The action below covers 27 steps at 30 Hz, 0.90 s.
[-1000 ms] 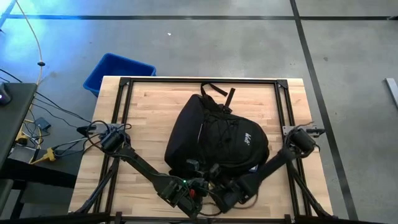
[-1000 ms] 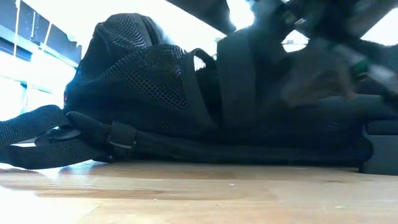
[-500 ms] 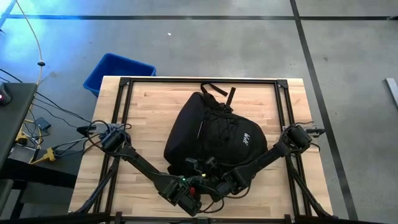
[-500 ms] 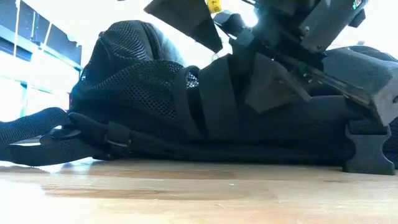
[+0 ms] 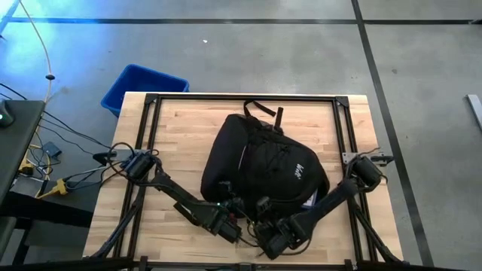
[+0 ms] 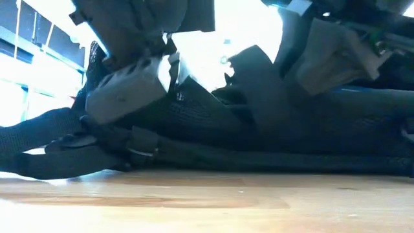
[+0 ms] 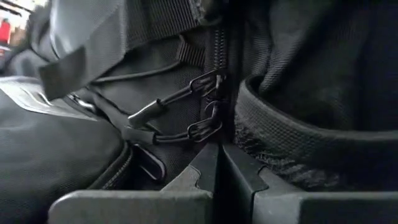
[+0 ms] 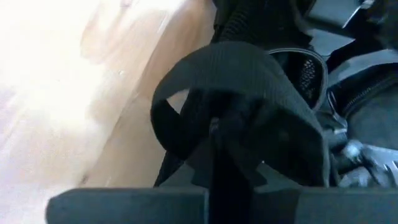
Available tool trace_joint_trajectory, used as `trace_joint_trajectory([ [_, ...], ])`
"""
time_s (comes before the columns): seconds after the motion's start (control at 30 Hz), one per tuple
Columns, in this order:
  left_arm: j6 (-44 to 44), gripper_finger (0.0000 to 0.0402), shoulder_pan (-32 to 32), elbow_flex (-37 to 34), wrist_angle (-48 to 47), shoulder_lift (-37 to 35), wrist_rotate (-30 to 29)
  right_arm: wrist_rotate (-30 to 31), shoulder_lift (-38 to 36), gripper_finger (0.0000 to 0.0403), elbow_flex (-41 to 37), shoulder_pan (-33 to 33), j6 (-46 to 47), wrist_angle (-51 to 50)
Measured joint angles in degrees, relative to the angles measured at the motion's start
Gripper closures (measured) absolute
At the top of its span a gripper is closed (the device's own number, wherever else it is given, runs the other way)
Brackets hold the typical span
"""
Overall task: Unpack backpack
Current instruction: Close the backpack
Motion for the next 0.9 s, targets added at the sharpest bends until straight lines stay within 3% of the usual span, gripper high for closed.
trace_joint_trajectory([
  [0.53,-0.91,0.0401,0.27,-1.49,-0.58,-0.02,1.52,-1.34,0.0,0.04,0.09,1.0,5.33,-0.39],
  [0.9,-0.89,0.0402,0.3,-1.69,-0.9,0.02,1.81,-8.53,-0.09,0.0328,0.09,-2.96,5.53,3.75],
])
